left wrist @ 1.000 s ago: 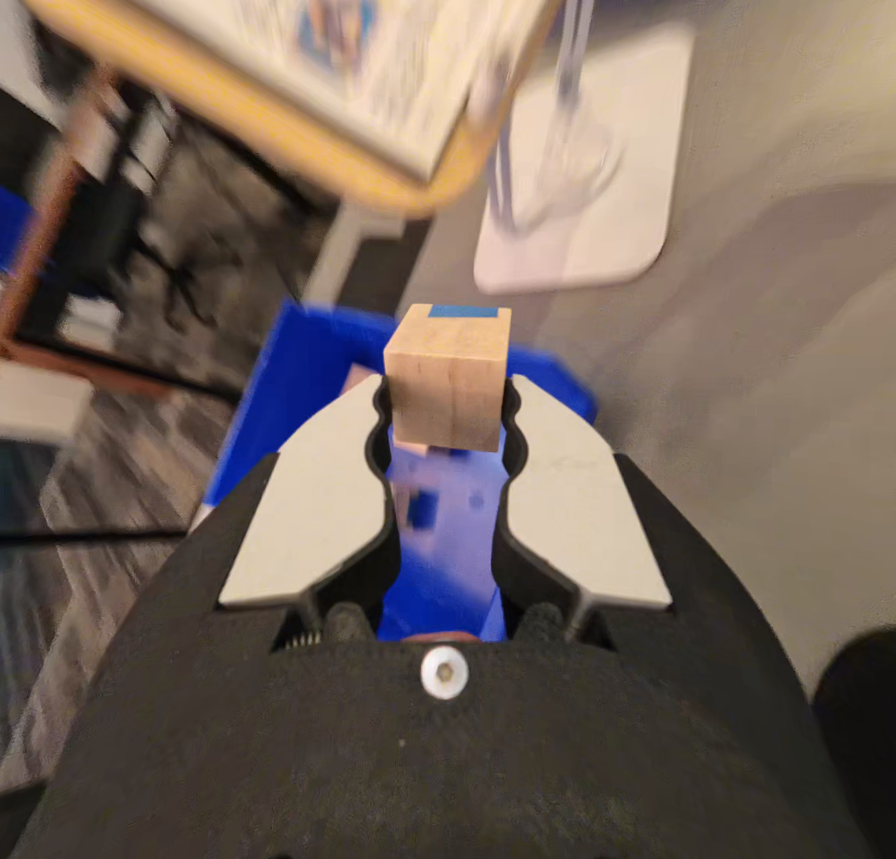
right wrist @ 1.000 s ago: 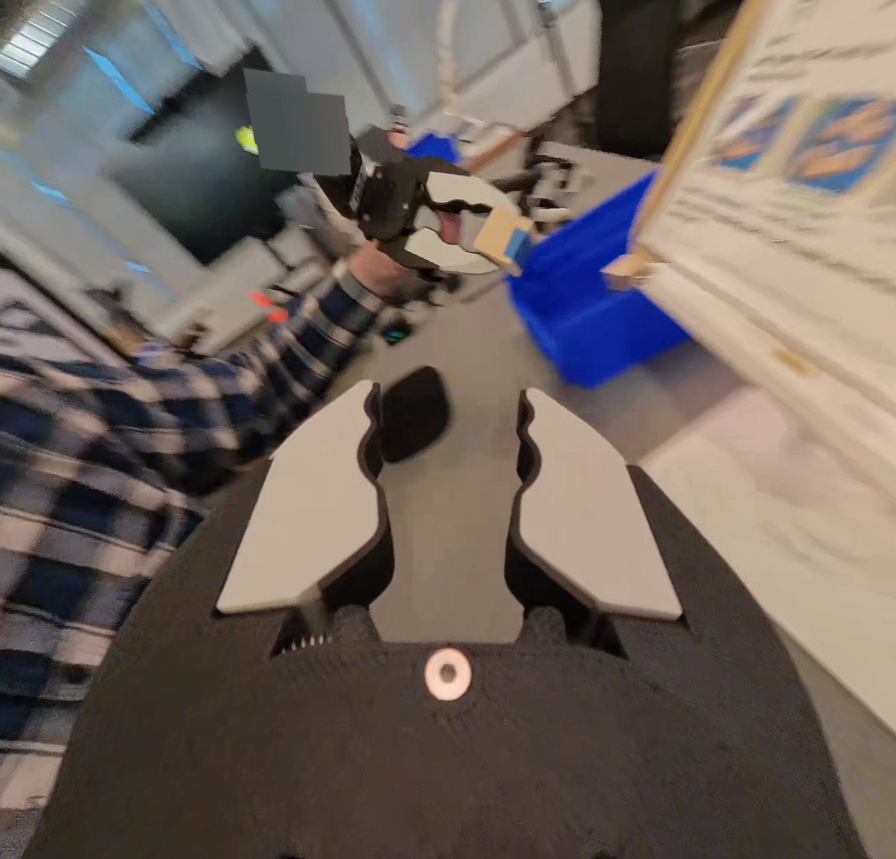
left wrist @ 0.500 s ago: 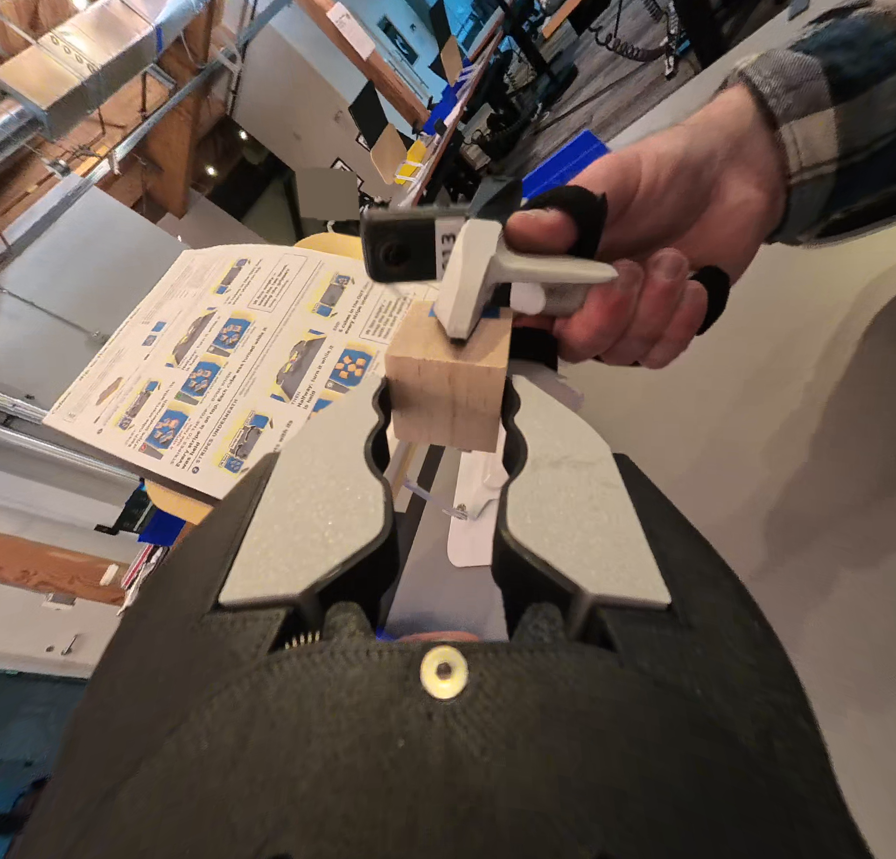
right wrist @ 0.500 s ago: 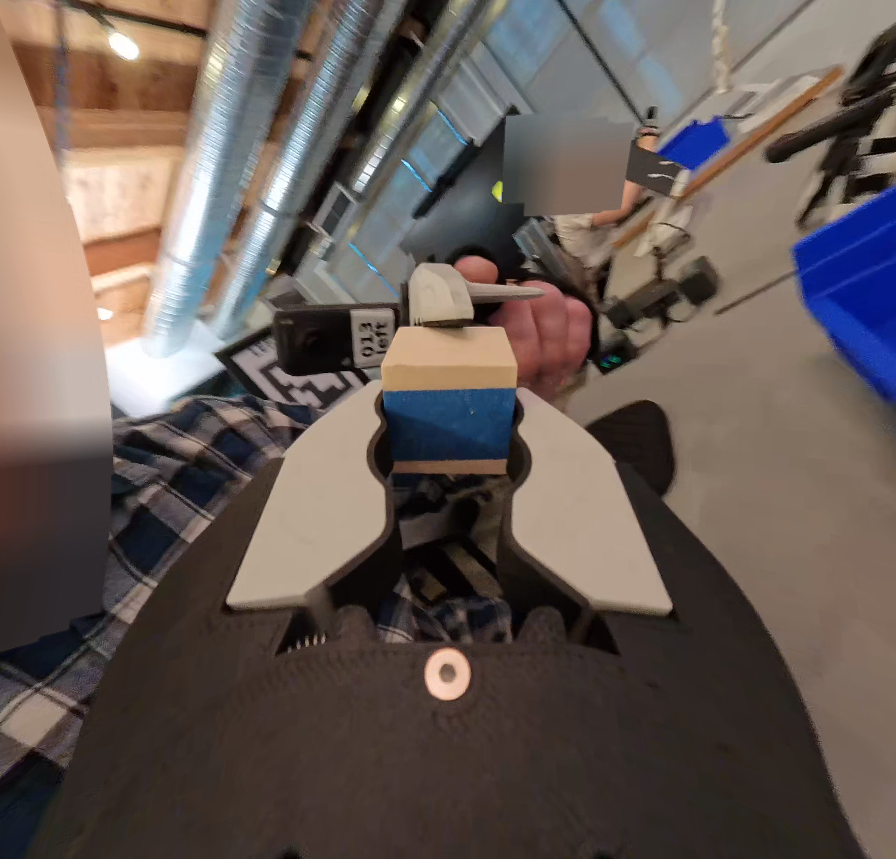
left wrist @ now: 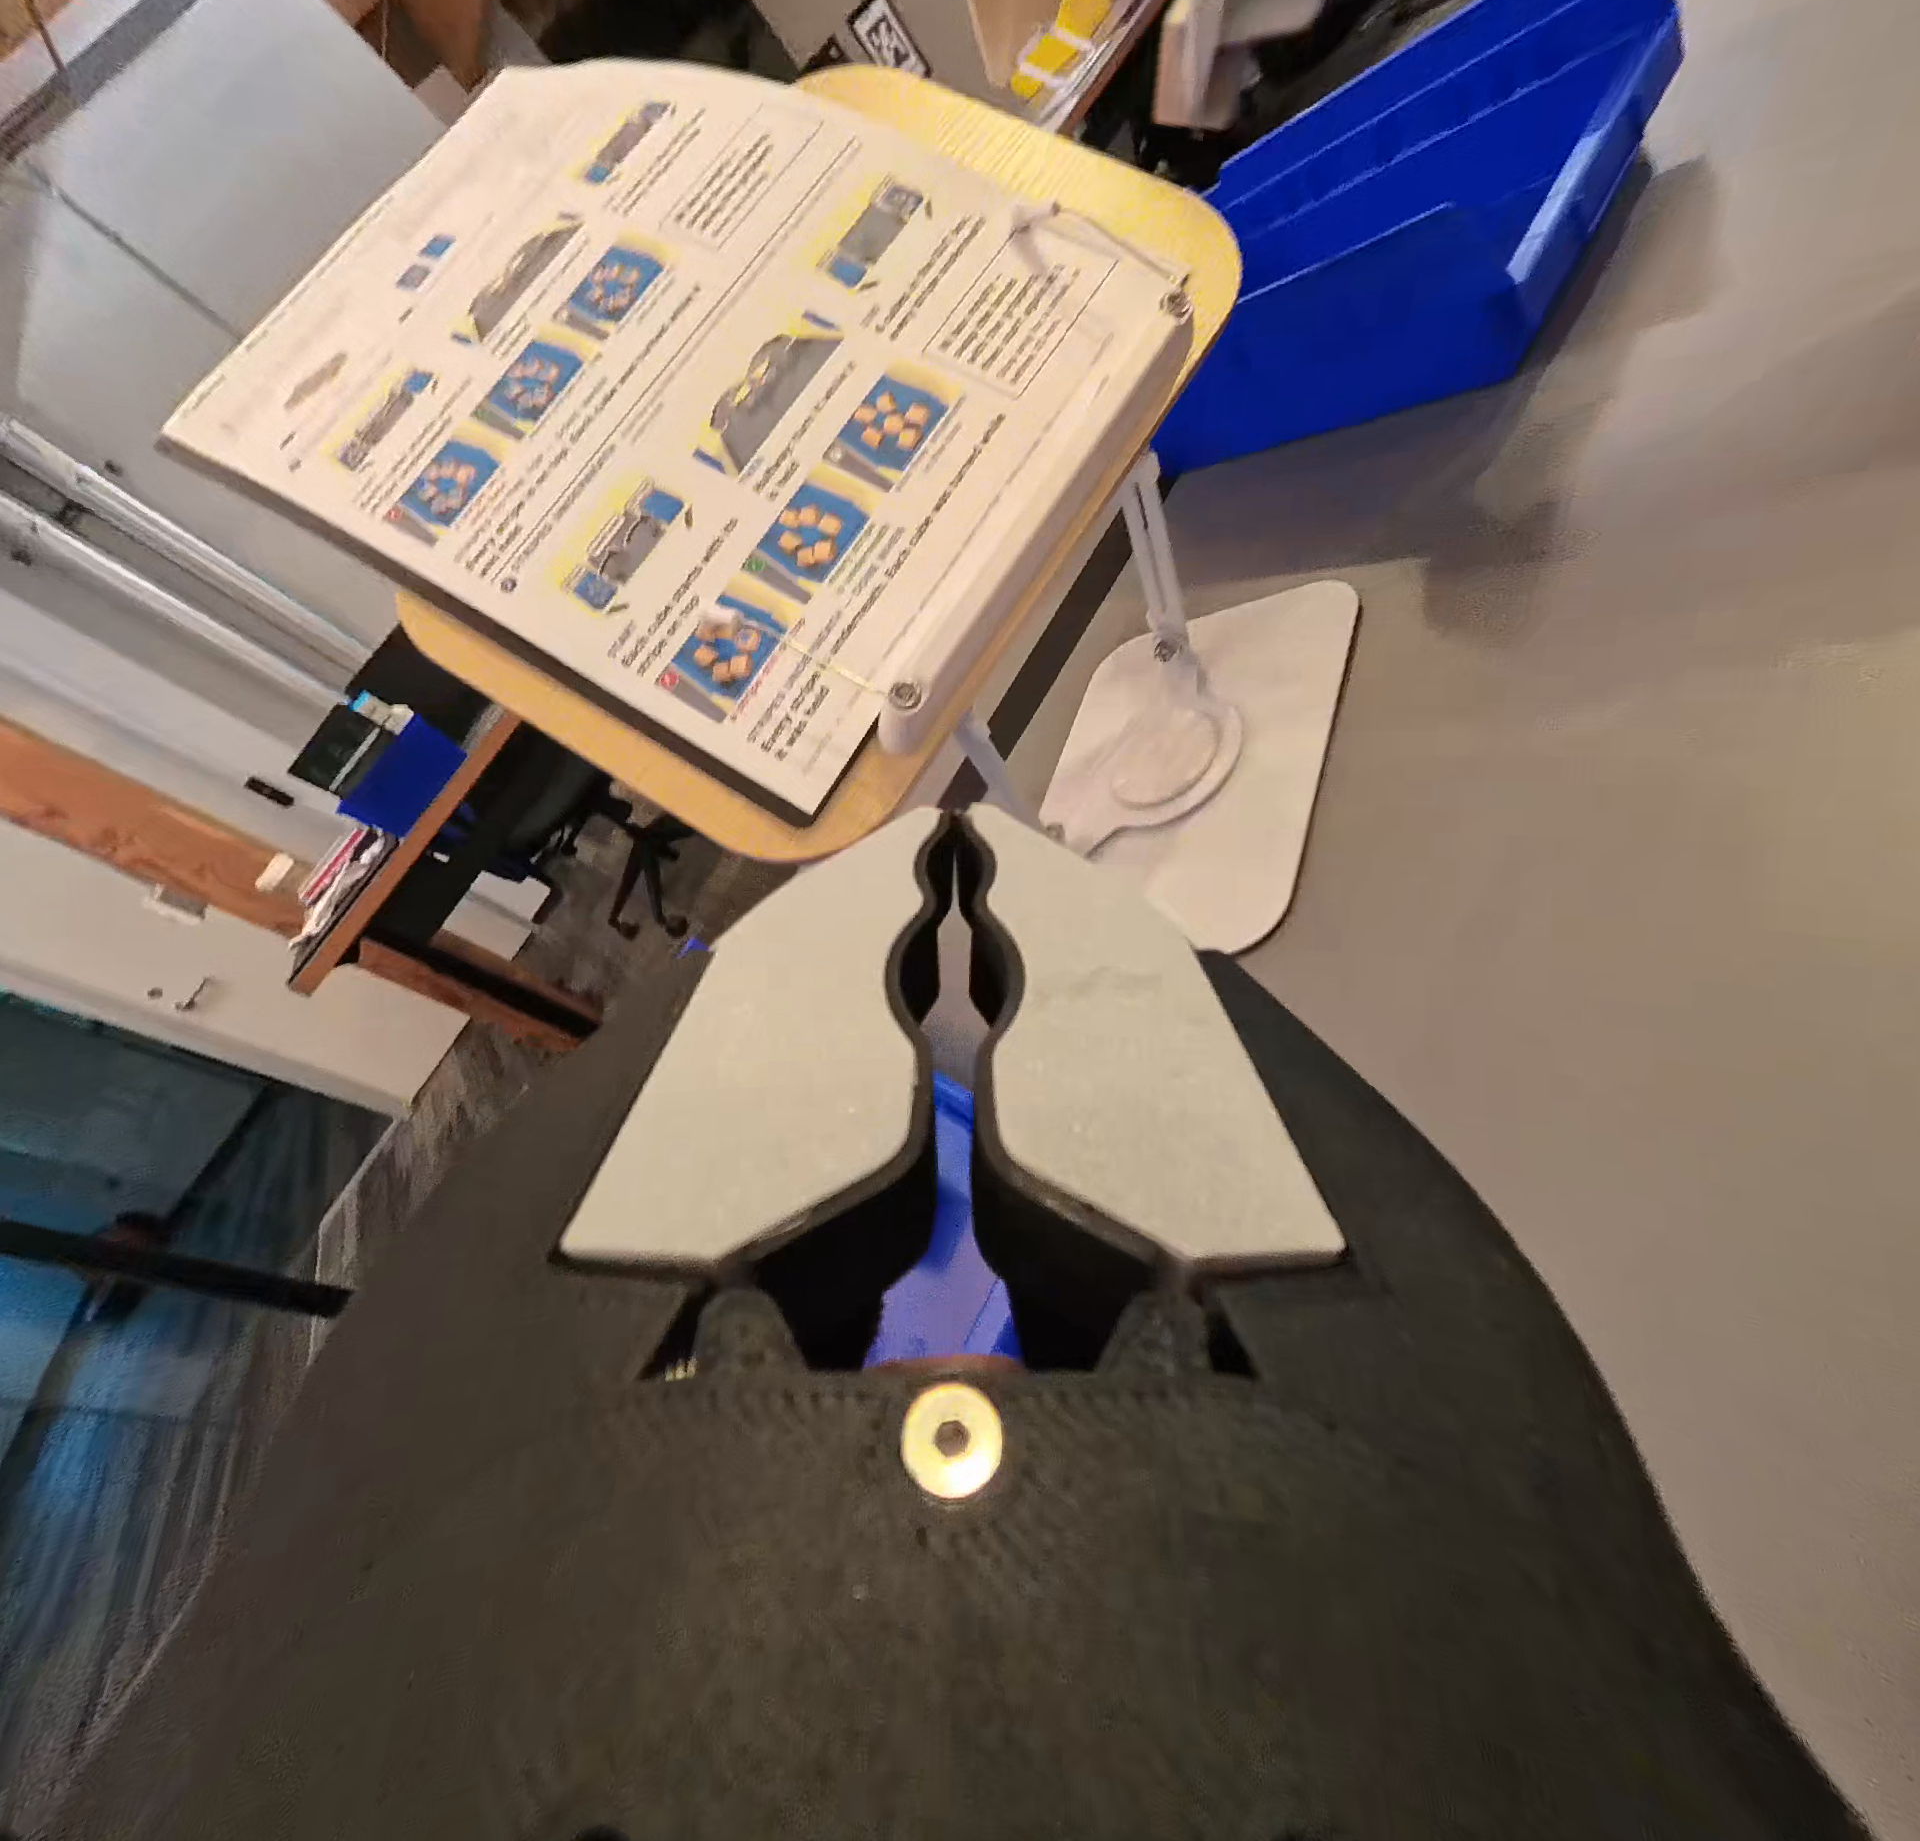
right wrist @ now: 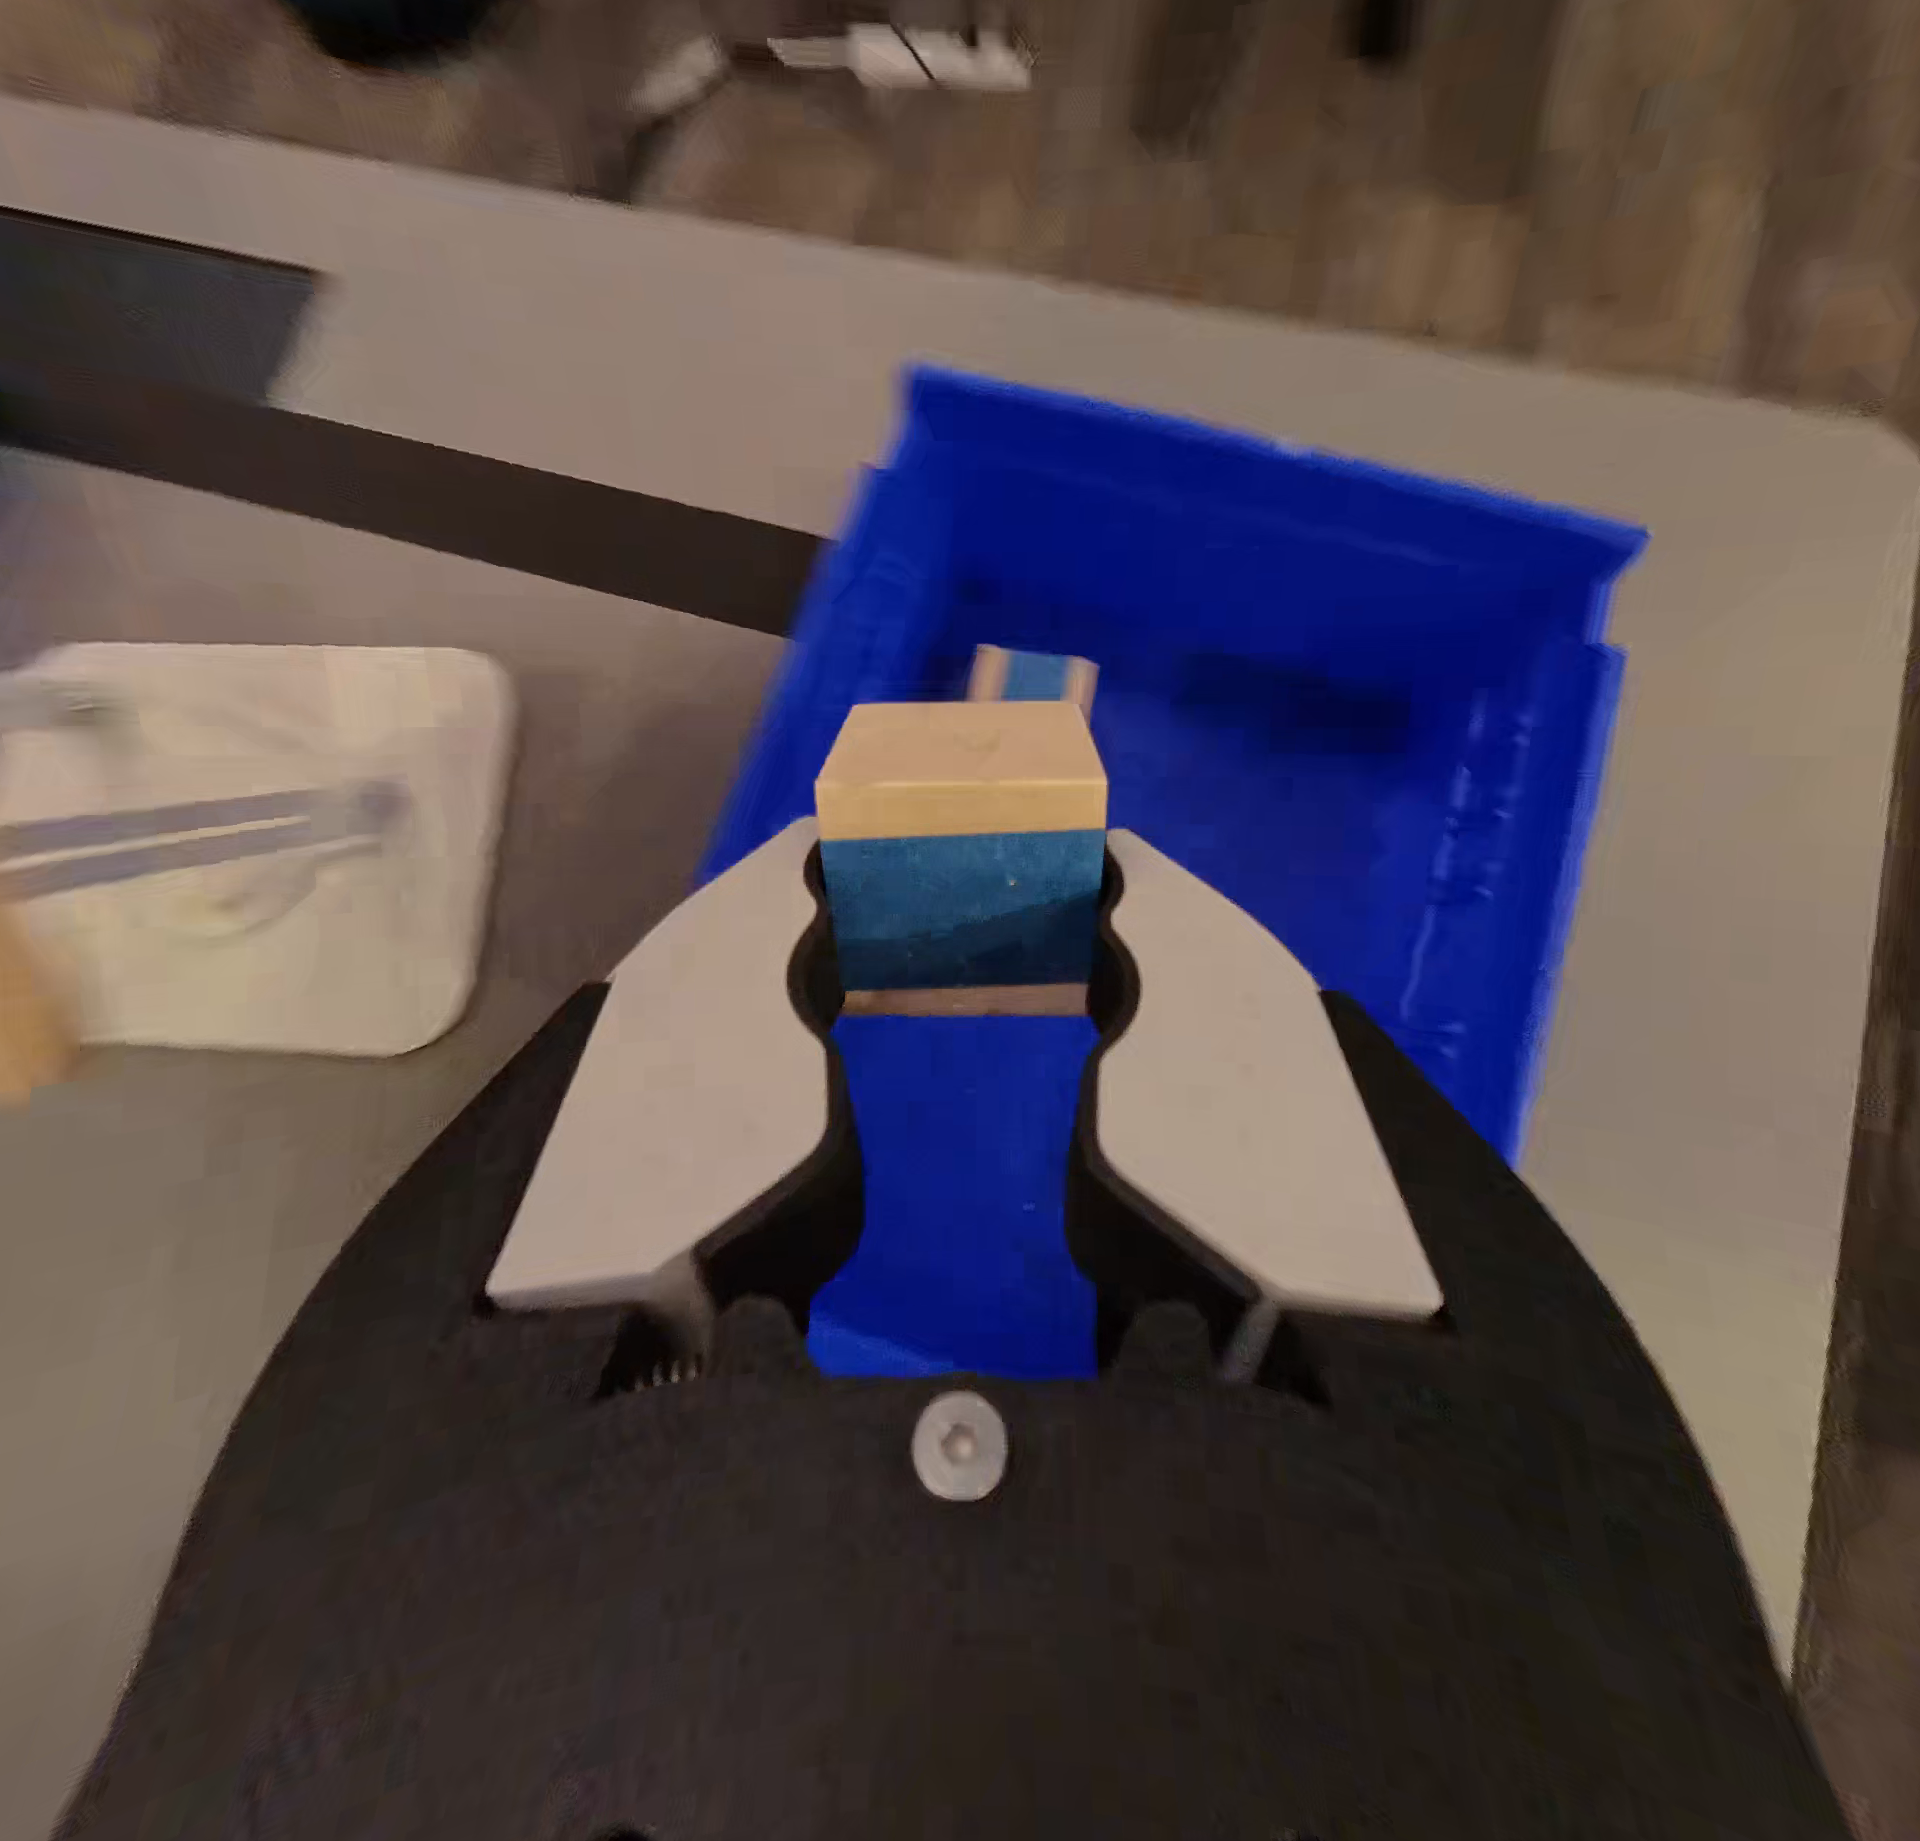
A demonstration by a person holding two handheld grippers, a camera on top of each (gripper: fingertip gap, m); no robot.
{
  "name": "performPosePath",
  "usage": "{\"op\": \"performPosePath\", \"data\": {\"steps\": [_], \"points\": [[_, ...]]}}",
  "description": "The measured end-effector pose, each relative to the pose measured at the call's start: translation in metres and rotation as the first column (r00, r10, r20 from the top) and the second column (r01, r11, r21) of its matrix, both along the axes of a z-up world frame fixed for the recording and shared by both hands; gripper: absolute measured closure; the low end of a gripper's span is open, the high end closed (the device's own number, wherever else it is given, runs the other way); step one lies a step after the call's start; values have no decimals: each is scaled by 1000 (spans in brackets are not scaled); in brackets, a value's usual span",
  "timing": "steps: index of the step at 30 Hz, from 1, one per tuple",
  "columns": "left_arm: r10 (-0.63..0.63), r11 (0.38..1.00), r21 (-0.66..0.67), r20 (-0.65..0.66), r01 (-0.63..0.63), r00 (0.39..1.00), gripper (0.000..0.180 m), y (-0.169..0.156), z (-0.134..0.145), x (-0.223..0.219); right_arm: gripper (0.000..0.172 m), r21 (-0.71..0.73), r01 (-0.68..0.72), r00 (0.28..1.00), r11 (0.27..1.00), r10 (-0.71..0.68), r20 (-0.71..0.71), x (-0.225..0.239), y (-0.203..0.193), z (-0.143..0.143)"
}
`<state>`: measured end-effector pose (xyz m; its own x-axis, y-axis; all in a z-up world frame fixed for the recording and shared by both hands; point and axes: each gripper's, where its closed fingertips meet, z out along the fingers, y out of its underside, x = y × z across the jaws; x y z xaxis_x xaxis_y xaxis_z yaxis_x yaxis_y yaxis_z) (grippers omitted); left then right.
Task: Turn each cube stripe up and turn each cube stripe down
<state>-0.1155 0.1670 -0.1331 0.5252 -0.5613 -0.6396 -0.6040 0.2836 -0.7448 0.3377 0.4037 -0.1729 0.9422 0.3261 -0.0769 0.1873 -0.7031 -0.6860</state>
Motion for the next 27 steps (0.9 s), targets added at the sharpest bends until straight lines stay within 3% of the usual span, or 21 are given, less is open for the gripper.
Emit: {"op": "performPosePath", "data": {"steps": [3,7,12,13,14,16,19,23,27], "points": [[36,999,-26,-11,-36,999,180,4,-5,-10,126,-138,134,989,981,-123,86,46,36,-57],[82,995,-50,-35,-83,996,180,7,-10,-24,126,-284,226,969,932,-185,164,72,59,-120],[108,991,-79,-52,-112,993,180,8,-15,-38,125,-384,264,956,885,-189,224,80,70,-161],[107,990,-87,-54,-111,993,180,8,-16,-39,111,-394,262,956,881,-180,234,79,70,-162],[116,988,-91,-56,-121,992,180,9,-17,-41,99,-383,264,954,885,-179,242,78,71,-157],[136,985,-100,-56,-141,989,175,13,-17,-47,97,-318,242,960,917,-177,219,72,73,-129],[187,976,-103,-51,-191,981,164,26,-13,-62,99,-155,190,967,969,-157,202,61,65,-66],[248,955,-141,-98,-260,964,142,57,-15,-90,104,21,53,979,998,-56,194,25,27,7],[219,927,-264,-201,-268,955,135,94,-42,-110,108,141,-89,976,986,58,212,-18,-22,42]]}}
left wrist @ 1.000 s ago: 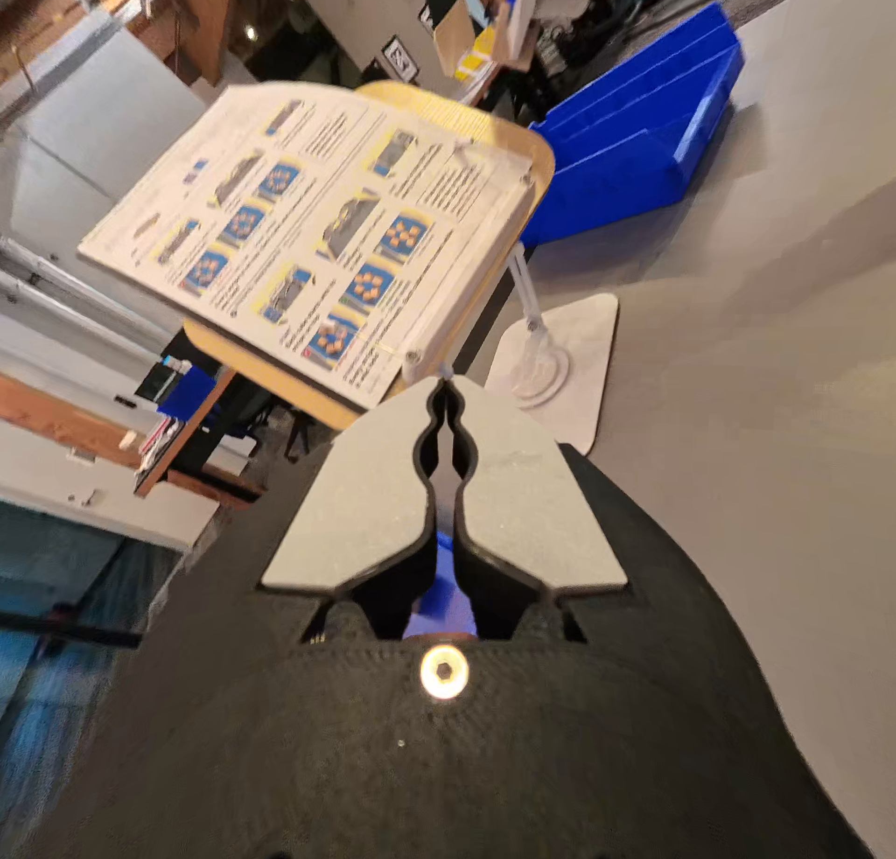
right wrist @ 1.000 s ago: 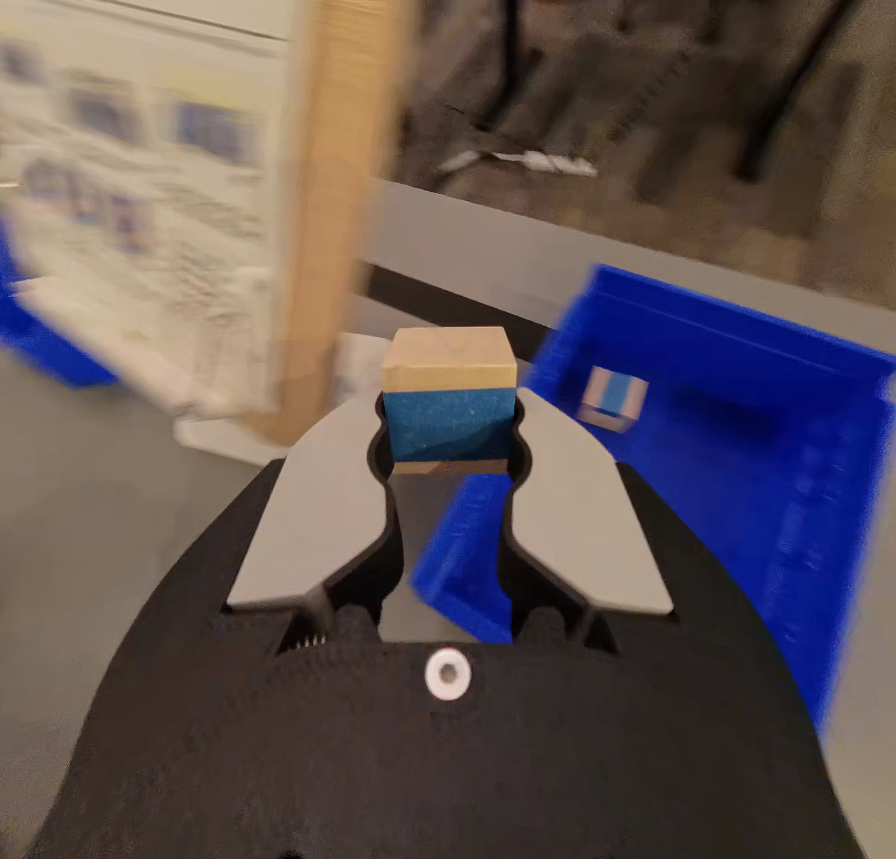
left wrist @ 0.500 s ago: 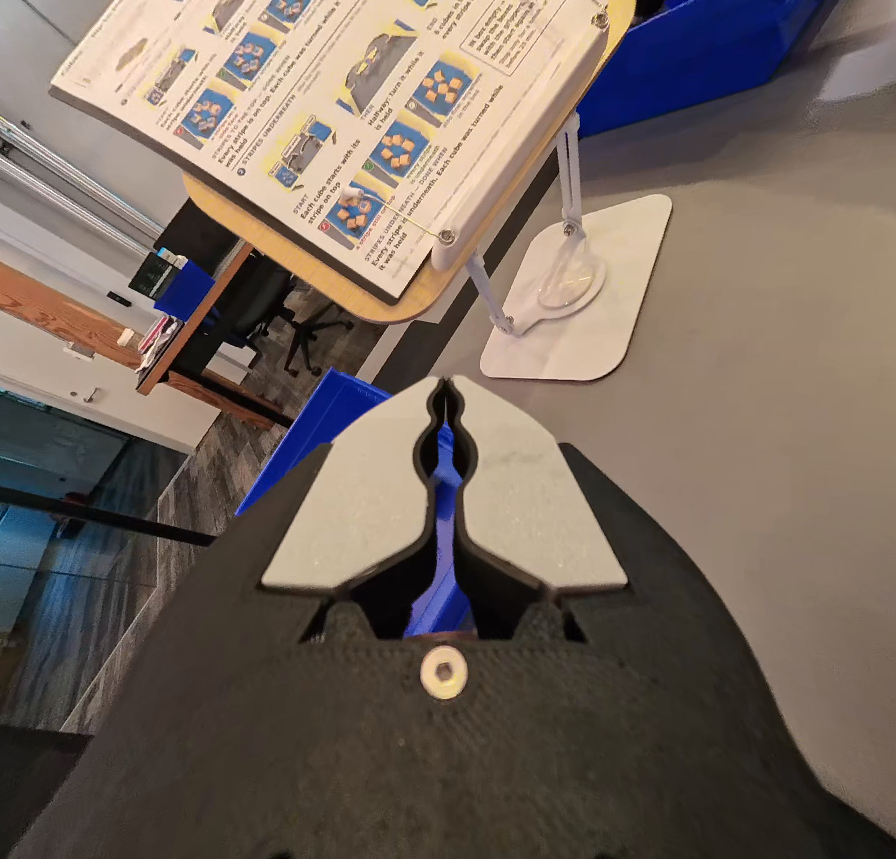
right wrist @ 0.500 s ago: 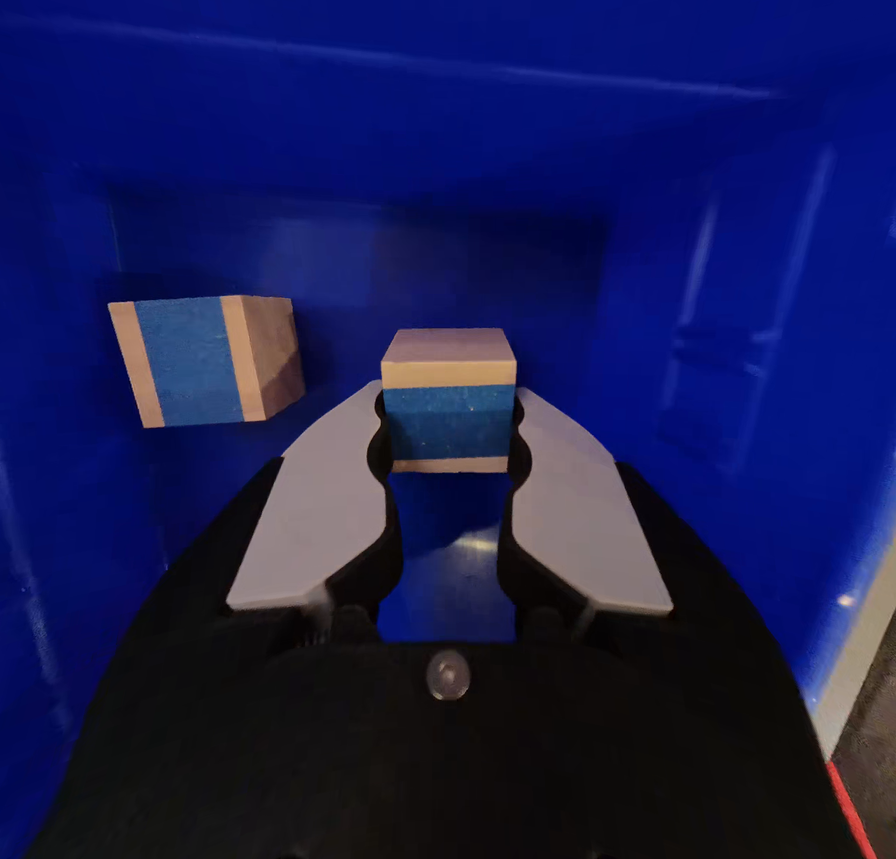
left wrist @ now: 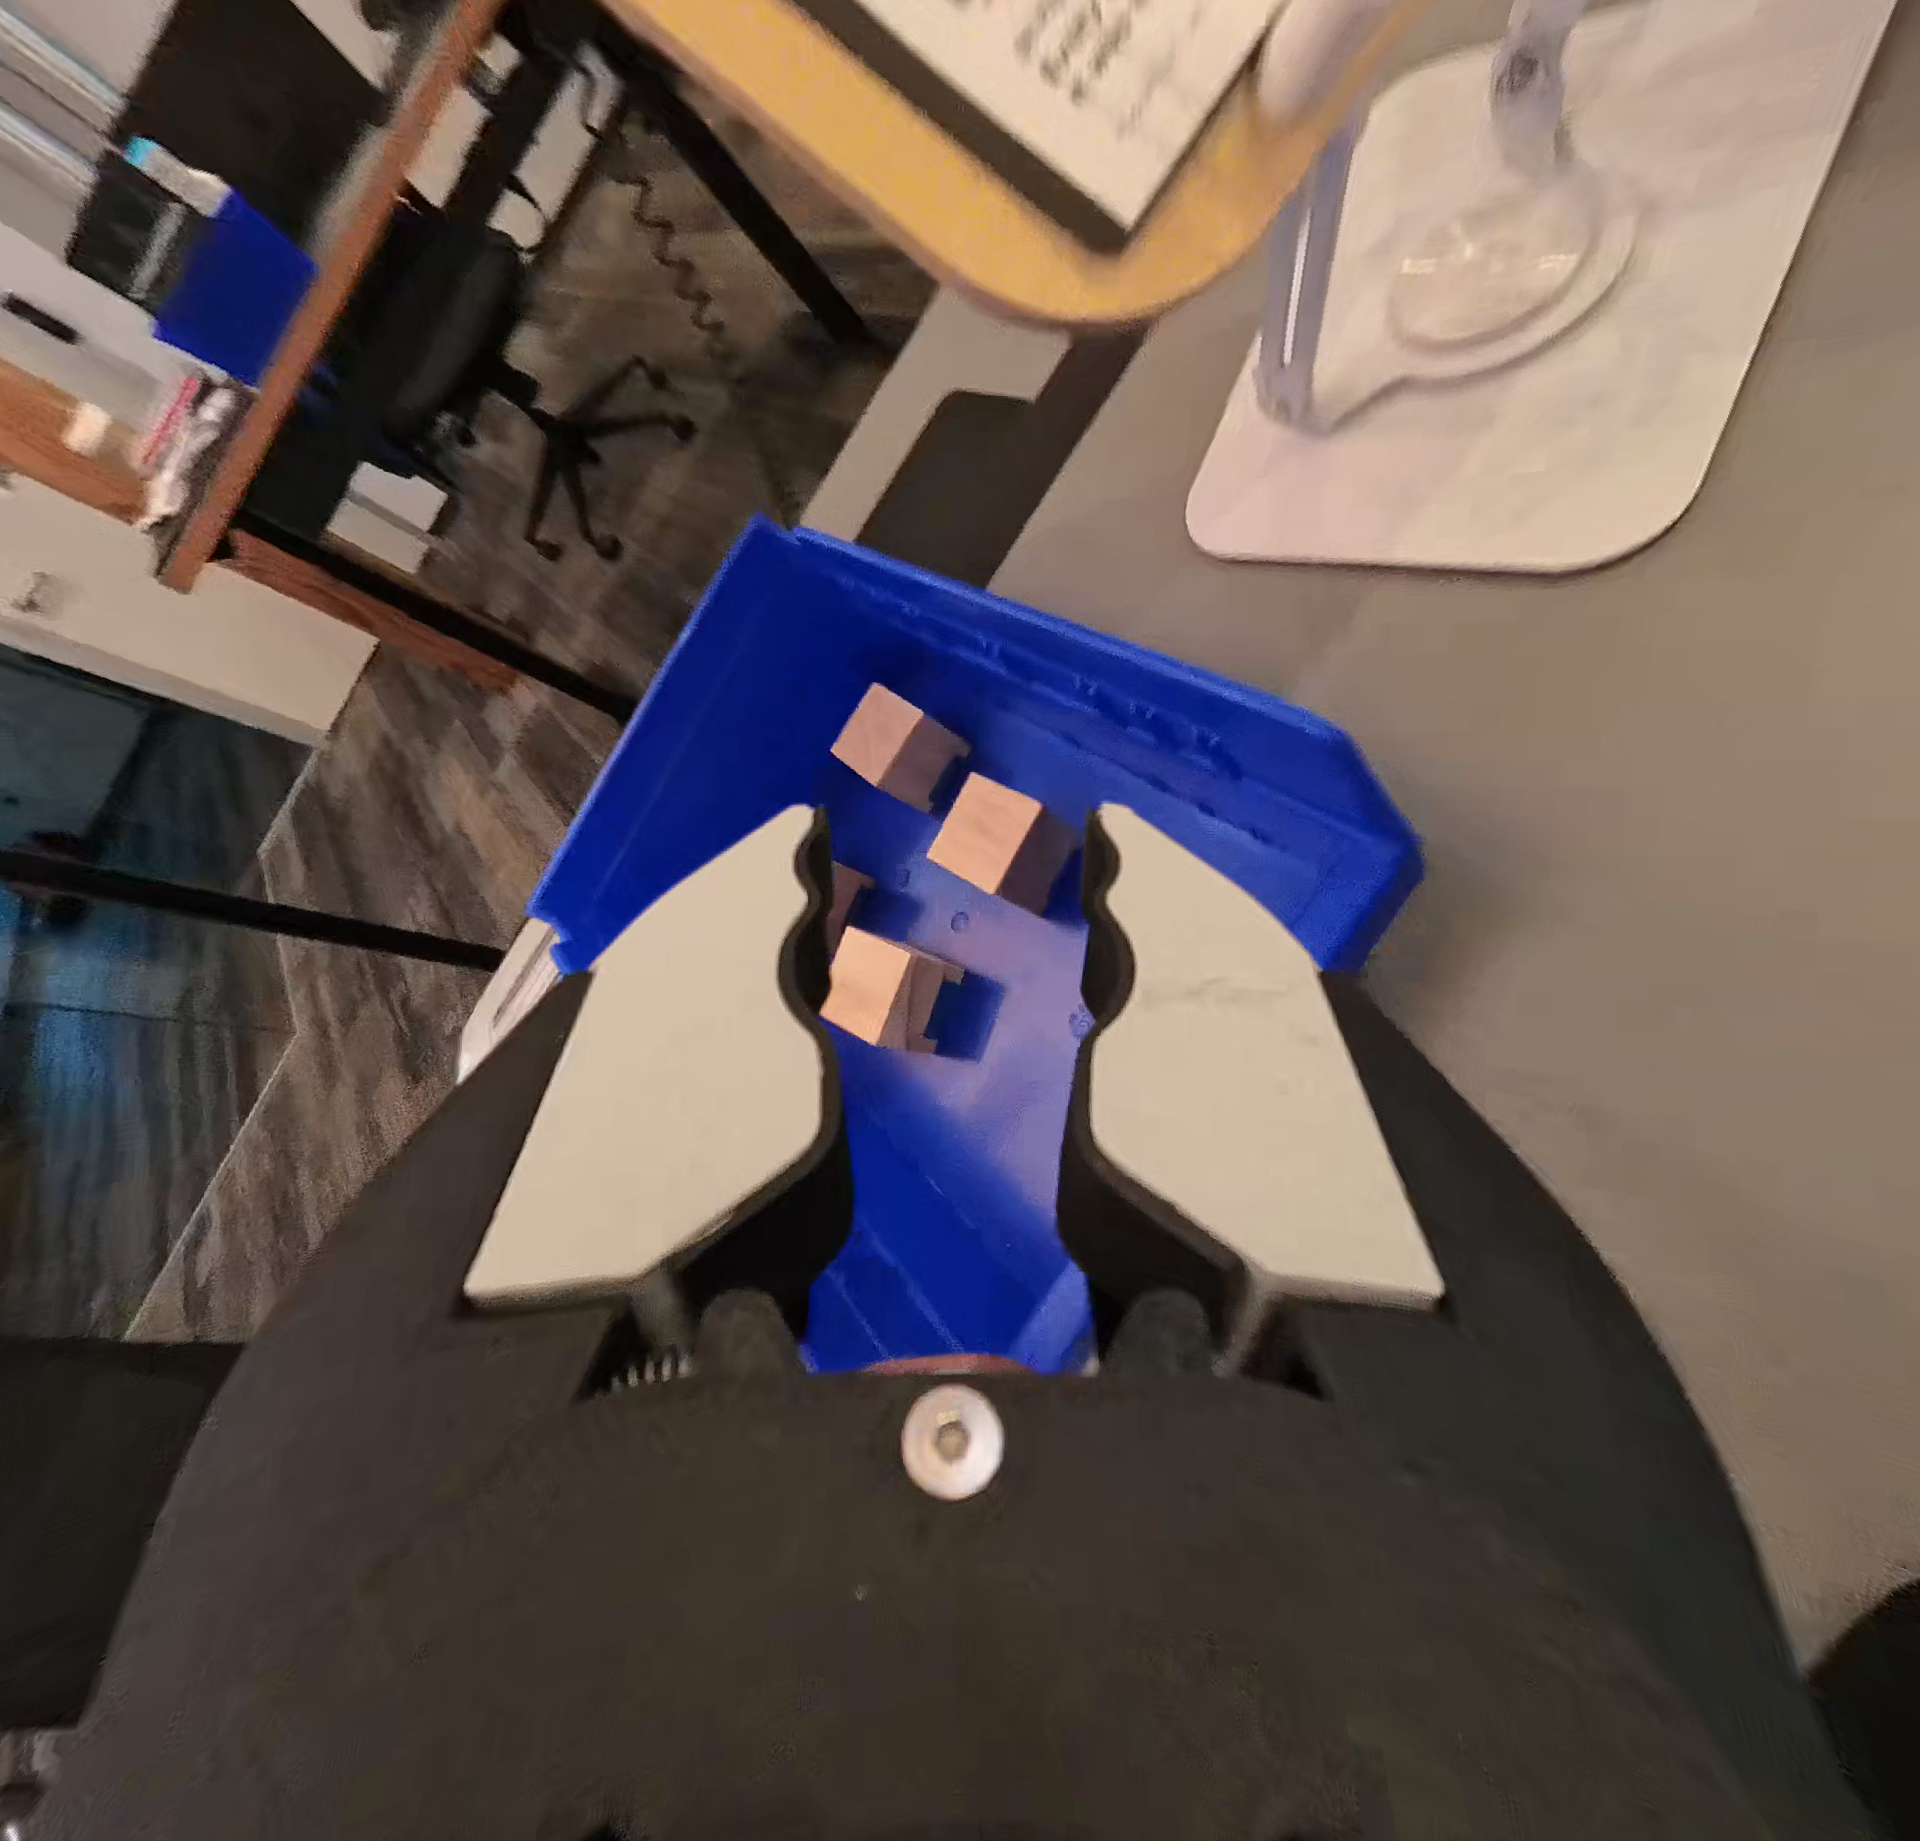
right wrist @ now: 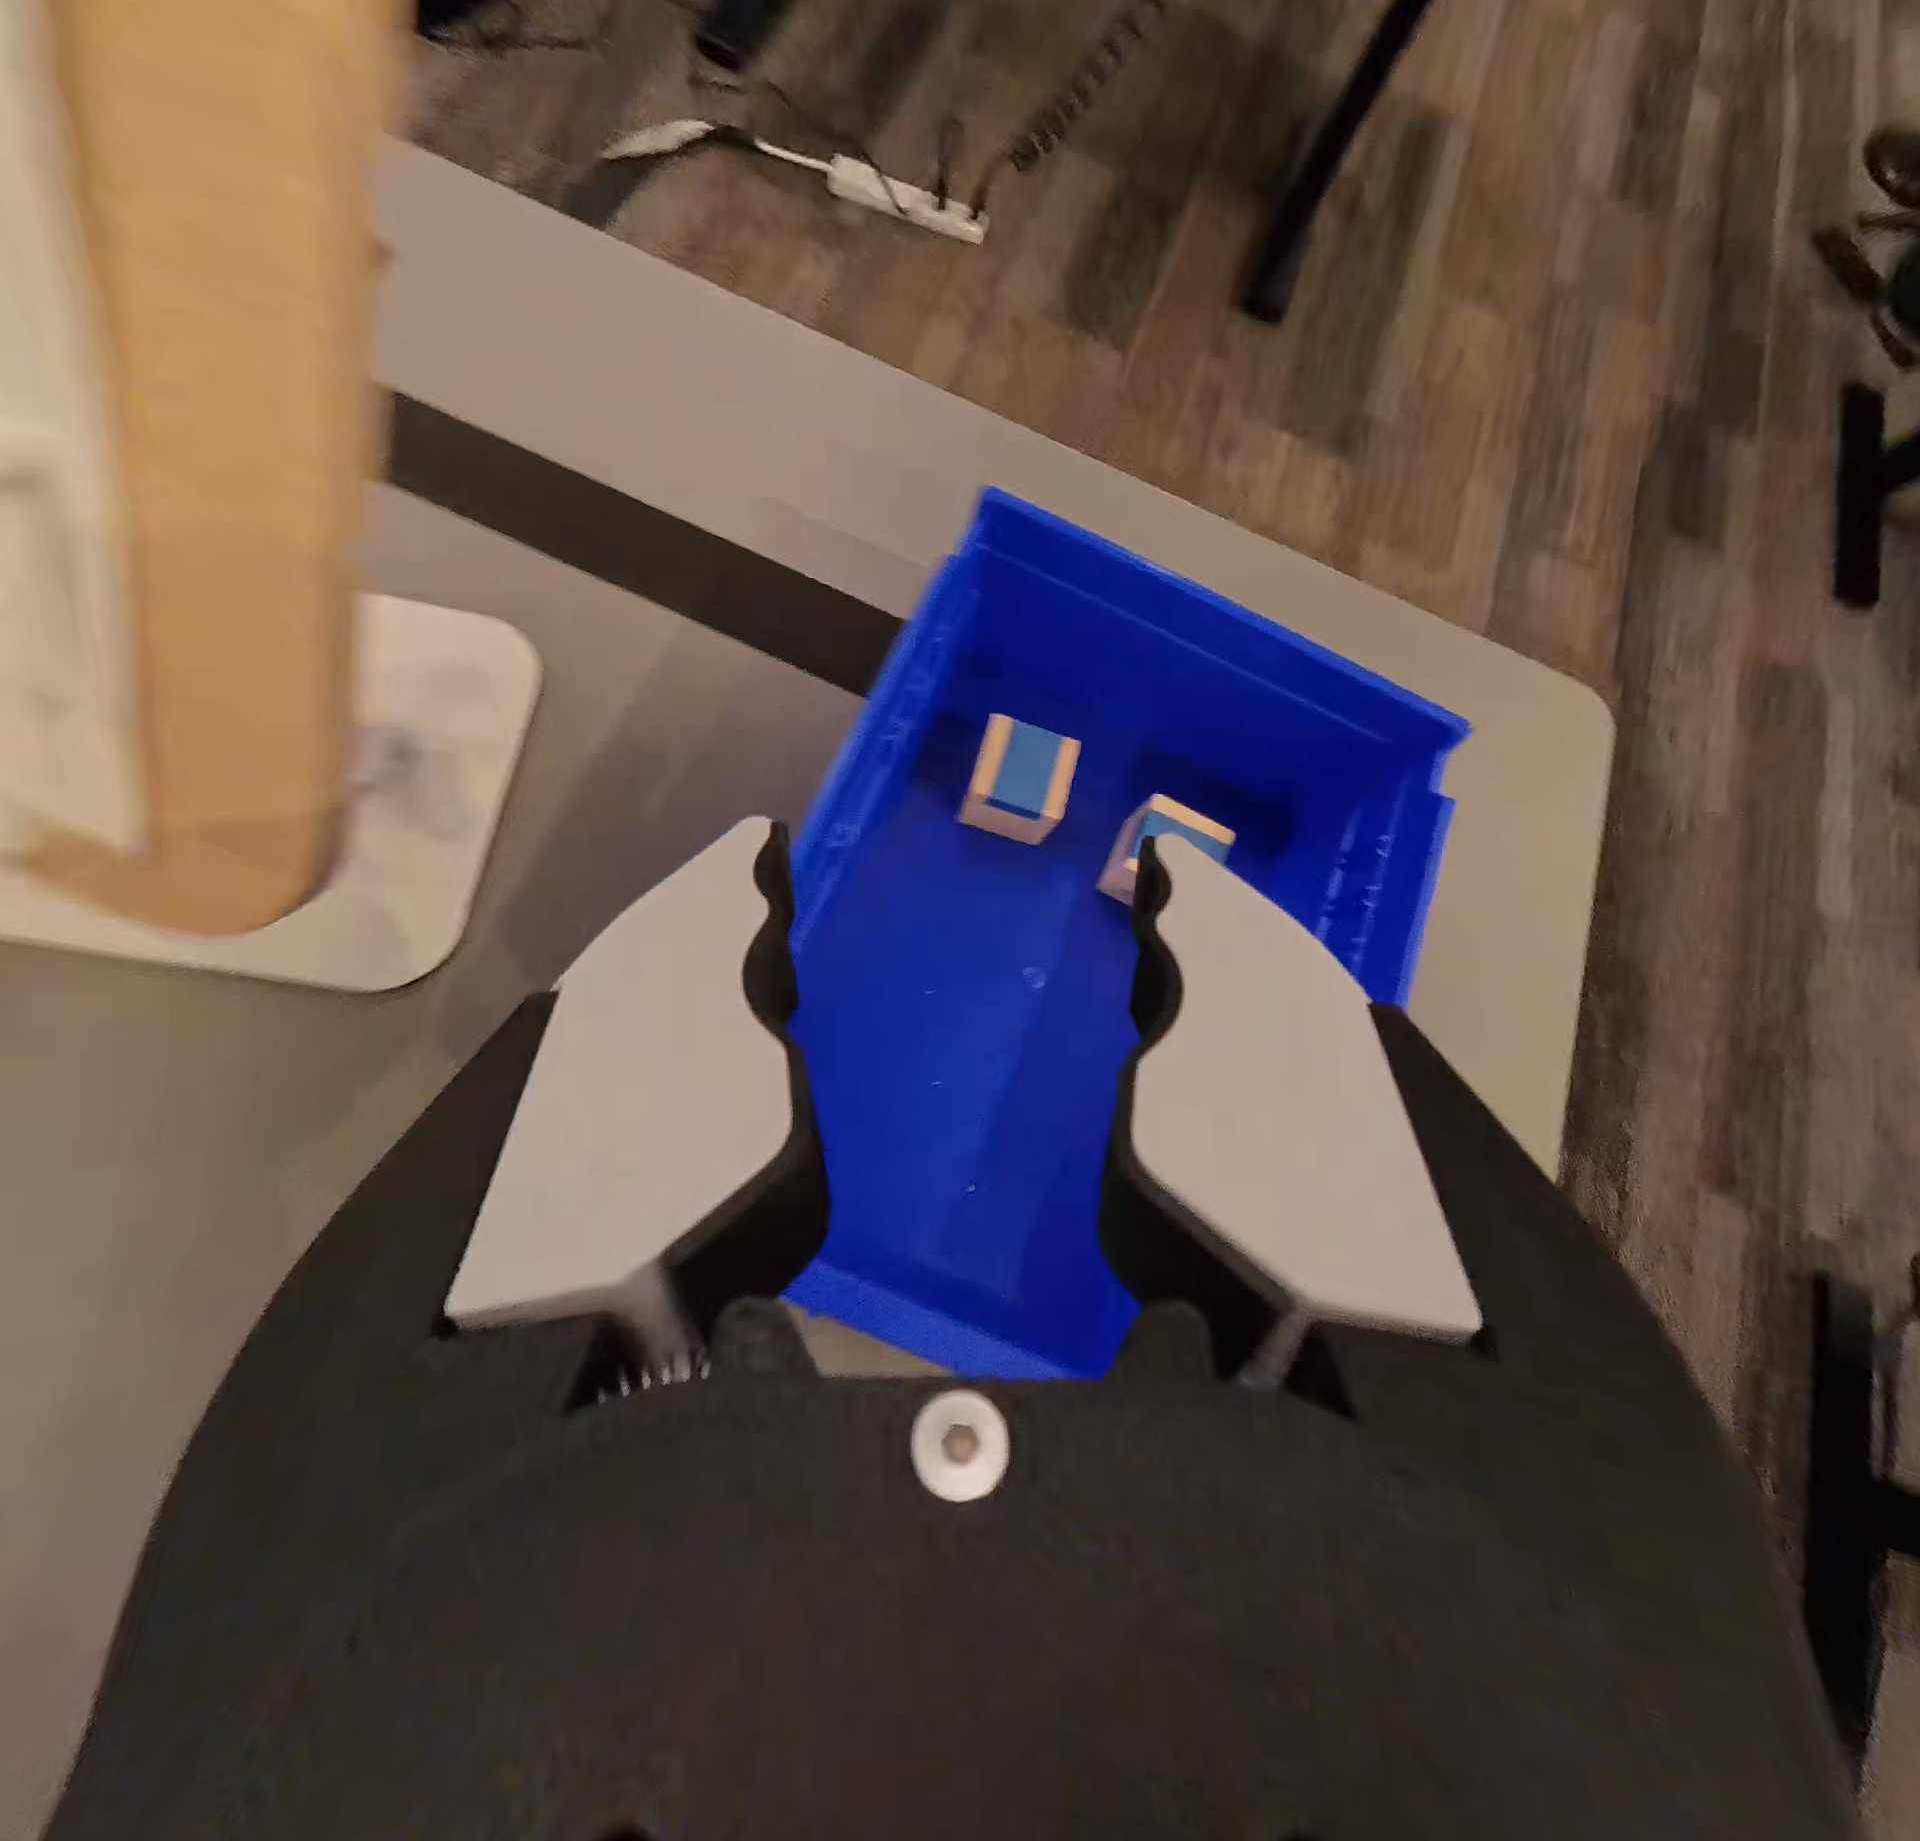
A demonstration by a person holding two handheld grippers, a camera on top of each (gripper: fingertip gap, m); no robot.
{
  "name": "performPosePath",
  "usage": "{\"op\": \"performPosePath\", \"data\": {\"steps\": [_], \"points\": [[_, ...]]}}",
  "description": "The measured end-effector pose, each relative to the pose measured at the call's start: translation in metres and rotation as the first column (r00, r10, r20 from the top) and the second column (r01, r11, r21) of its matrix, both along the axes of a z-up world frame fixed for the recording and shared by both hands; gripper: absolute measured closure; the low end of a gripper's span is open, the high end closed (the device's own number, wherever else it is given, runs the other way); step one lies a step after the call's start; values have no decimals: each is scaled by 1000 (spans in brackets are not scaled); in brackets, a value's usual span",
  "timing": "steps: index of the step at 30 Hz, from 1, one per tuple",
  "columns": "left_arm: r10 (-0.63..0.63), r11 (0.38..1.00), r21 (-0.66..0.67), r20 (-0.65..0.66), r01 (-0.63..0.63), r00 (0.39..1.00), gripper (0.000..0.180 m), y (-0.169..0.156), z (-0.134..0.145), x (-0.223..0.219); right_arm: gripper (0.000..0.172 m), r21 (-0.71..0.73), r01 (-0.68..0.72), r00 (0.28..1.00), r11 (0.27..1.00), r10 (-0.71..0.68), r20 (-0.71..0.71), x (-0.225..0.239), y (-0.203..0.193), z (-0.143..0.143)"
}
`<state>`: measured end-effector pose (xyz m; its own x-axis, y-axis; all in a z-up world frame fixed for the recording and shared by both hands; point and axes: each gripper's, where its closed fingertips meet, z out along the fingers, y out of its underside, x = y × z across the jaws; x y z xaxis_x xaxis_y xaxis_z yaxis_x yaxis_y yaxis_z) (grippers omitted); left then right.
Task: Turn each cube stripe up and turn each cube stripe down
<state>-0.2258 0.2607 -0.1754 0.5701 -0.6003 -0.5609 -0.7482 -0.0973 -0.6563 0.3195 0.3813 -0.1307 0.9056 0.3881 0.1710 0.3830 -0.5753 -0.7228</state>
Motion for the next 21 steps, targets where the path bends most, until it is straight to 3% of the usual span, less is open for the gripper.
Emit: {"op": "performPosePath", "data": {"steps": [9,14,18,21], "points": [[-136,948,-315,-250,52,959,123,74,-88,-6,109,6,-189,981,982,189,-51,-63,-67,-9],[-242,859,-510,-334,41,911,114,94,-134,-15,110,2,-226,973,974,226,-49,-76,-81,-15],[-276,818,-575,-363,19,890,124,100,-158,-14,111,2,-250,967,968,250,-49,-81,-88,-17],[-240,834,-552,-325,22,915,133,101,-153,-12,113,27,-285,955,958,286,-76,-93,-95,-12]]}}
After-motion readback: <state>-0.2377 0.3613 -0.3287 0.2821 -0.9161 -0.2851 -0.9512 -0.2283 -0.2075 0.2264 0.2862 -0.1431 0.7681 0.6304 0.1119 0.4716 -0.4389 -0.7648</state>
